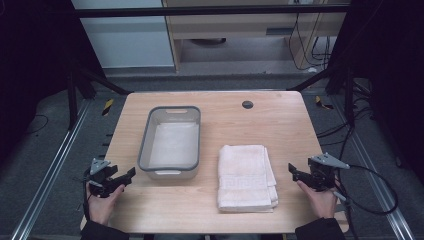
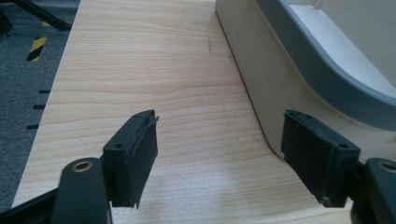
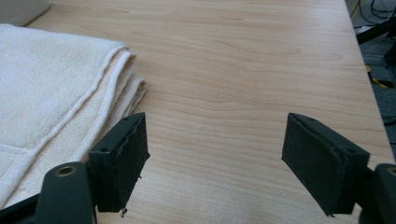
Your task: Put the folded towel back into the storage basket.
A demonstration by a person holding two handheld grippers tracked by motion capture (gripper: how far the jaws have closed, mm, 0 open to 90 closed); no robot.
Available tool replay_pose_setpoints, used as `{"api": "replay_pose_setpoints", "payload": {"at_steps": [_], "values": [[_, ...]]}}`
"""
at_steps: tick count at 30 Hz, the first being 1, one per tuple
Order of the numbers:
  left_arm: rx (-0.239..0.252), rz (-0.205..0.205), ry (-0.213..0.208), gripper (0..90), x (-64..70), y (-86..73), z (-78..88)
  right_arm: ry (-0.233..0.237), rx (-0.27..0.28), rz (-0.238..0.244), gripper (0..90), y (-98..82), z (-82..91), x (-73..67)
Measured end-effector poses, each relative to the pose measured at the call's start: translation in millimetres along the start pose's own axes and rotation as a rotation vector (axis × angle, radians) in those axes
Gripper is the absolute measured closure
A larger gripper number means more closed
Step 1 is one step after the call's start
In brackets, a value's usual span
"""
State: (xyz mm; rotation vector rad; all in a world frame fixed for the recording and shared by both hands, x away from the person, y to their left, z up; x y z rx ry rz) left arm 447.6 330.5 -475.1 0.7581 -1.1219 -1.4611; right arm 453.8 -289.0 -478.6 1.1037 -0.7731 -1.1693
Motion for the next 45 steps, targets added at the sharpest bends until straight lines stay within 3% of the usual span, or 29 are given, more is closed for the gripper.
{"api": "replay_pose_setpoints", "payload": {"at_steps": [3,19,31,36,45], "values": [[0.003,0.012,-0.006,28.4,-0.1,0.6,0.6,0.012,-0.011,0.004,22.6,-0.8,-1.4,-0.6],[0.103,0.041,-0.056,33.7,10.1,19.4,16.6,0.036,0.041,0.003,26.9,12.1,4.9,-6.6],[0.121,0.038,-0.084,34.2,21.6,32.8,13.7,0.067,0.064,0.000,28.6,26.5,7.3,-10.0],[0.131,0.033,-0.100,34.7,27.1,41.7,12.6,0.086,0.085,-0.026,29.9,37.2,10.7,-10.0],[0.135,0.012,-0.137,35.1,44.6,53.4,7.9,0.103,0.090,-0.027,31.3,47.0,10.1,-11.6]]}}
Point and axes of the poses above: each handheld gripper's, and its own axes: z roughly backward along the jaws, y roughly out of its top, x roughly to its right, the point moved 1 cm from there along -z, roughly forward along the jaws, and after that the axes turned 15 degrees about x, right-handed, at the moved point
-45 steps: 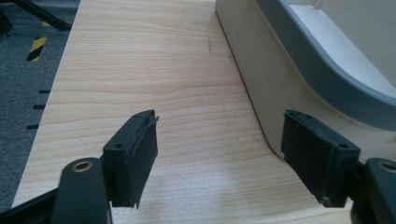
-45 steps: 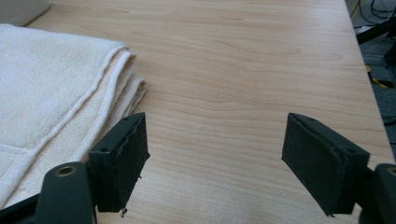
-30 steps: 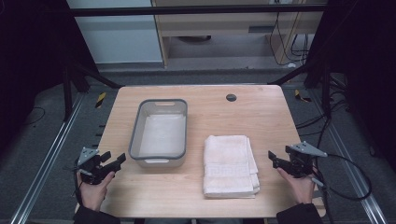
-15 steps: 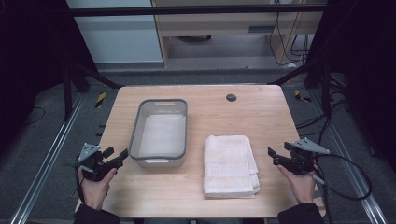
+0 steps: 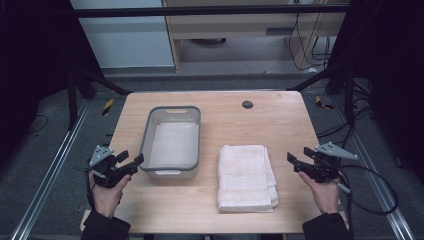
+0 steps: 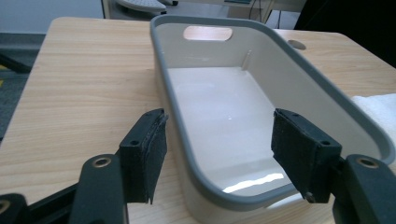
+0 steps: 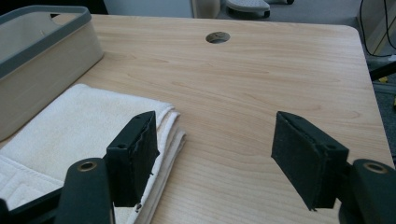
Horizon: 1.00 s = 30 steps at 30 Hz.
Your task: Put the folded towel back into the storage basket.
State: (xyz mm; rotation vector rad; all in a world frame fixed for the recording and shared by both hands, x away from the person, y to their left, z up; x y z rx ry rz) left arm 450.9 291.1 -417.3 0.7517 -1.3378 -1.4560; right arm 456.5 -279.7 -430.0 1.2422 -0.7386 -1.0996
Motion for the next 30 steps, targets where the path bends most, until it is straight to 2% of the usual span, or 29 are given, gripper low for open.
{"api": "replay_pose_setpoints", "payload": {"at_steps": [8,11,30], "values": [[-0.002,-0.024,-0.046,35.0,20.5,8.7,-9.1,0.018,0.007,0.007,31.6,11.8,-5.9,-6.0],[0.000,-0.029,-0.068,35.0,30.7,11.5,-13.9,0.022,0.020,-0.004,31.8,16.4,-9.0,-8.8],[-0.003,-0.054,-0.157,34.9,74.2,14.0,-33.1,0.058,0.015,0.002,36.3,27.4,-24.4,-17.9]]}}
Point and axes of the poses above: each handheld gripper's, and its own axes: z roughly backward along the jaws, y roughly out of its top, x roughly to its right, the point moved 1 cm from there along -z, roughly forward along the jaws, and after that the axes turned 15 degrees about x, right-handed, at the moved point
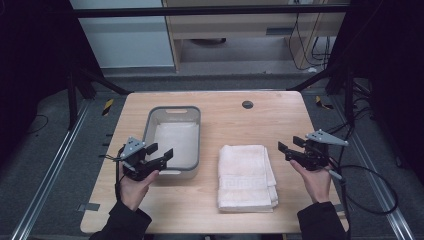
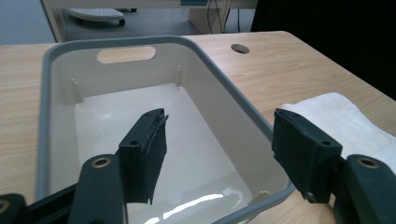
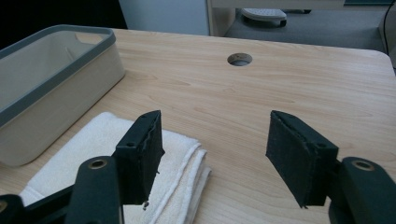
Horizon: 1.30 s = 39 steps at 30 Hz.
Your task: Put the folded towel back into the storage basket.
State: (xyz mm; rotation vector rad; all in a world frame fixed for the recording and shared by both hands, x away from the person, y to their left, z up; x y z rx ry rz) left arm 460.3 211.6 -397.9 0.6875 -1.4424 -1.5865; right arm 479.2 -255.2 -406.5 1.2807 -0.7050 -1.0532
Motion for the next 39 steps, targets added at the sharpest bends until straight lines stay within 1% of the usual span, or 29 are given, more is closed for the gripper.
{"api": "replay_pose_setpoints", "payload": {"at_steps": [2,6,9,10,12,13,15,18,22,23,24,28,30,32,39], "values": [[-0.004,-0.004,-0.012,34.8,5.4,-0.8,-3.6,0.006,0.003,-0.003,37.1,0.8,-1.9,-1.5],[-0.004,-0.010,-0.035,34.8,17.4,-2.1,-11.0,0.010,-0.004,0.007,38.0,2.1,-4.3,-3.5],[-0.009,-0.013,-0.052,34.8,26.4,-4.2,-15.0,0.022,-0.001,-0.001,38.7,1.7,-5.5,-4.8],[-0.011,-0.015,-0.056,34.8,28.8,-4.8,-15.9,0.024,-0.006,0.006,39.0,1.2,-6.2,-5.1],[-0.020,-0.026,-0.075,34.8,38.1,-7.7,-19.1,0.030,-0.012,0.012,39.3,-0.1,-8.1,-6.1],[-0.020,-0.026,-0.075,34.7,38.1,-7.7,-19.1,0.033,-0.011,0.016,39.3,-0.6,-8.6,-6.3],[-0.028,-0.030,-0.086,34.7,43.8,-9.6,-21.1,0.034,-0.013,0.018,39.3,-1.2,-9.6,-7.1],[-0.041,-0.034,-0.104,34.7,52.1,-13.3,-23.9,0.050,-0.024,0.028,38.8,-4.1,-13.8,-9.3],[-0.058,-0.049,-0.127,34.6,62.8,-19.2,-27.3,0.063,-0.034,0.038,38.4,-7.0,-17.9,-12.3],[-0.069,-0.056,-0.139,34.6,67.5,-22.2,-29.0,0.067,-0.035,0.043,38.6,-7.7,-18.9,-13.1],[-0.069,-0.056,-0.139,34.6,67.5,-22.2,-29.0,0.067,-0.035,0.043,38.6,-7.7,-18.9,-13.1],[-0.092,-0.067,-0.158,34.6,75.7,-29.1,-31.8,0.069,-0.041,0.052,38.9,-9.4,-20.2,-14.3],[-0.094,-0.065,-0.163,34.7,79.5,-32.3,-33.0,0.071,-0.047,0.060,38.7,-10.9,-21.5,-15.3],[-0.100,-0.078,-0.171,34.9,84.1,-35.5,-34.0,0.080,-0.053,0.066,38.8,-12.5,-22.7,-16.6],[-0.124,-0.085,-0.193,35.0,94.2,-42.0,-36.3,0.088,-0.071,0.069,37.3,-19.2,-27.1,-21.1]]}}
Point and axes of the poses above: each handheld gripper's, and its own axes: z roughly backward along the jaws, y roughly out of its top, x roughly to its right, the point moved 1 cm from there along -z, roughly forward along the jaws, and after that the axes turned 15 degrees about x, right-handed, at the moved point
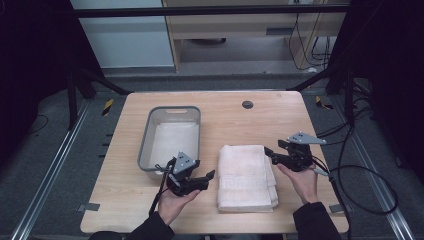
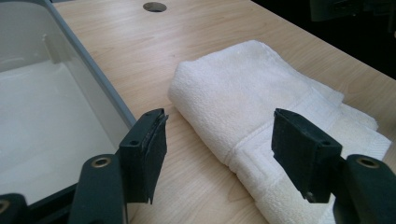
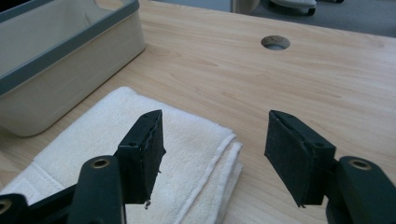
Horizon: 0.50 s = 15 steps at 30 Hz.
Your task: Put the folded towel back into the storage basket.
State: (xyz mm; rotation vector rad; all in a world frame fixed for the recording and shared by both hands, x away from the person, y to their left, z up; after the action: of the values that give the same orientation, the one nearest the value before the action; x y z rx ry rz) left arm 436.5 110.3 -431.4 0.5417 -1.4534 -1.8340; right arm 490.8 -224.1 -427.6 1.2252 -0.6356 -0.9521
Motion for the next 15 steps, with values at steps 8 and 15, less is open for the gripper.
{"api": "replay_pose_setpoints", "payload": {"at_steps": [8,15], "values": [[-0.021,-0.009,-0.010,35.3,6.9,-7.3,-4.3,0.003,-0.031,0.021,36.1,-8.3,-7.2,-5.4],[-0.052,-0.028,-0.026,35.9,15.5,-14.6,-11.1,-0.003,-0.034,-0.021,35.8,-16.8,-7.8,5.1]]}}
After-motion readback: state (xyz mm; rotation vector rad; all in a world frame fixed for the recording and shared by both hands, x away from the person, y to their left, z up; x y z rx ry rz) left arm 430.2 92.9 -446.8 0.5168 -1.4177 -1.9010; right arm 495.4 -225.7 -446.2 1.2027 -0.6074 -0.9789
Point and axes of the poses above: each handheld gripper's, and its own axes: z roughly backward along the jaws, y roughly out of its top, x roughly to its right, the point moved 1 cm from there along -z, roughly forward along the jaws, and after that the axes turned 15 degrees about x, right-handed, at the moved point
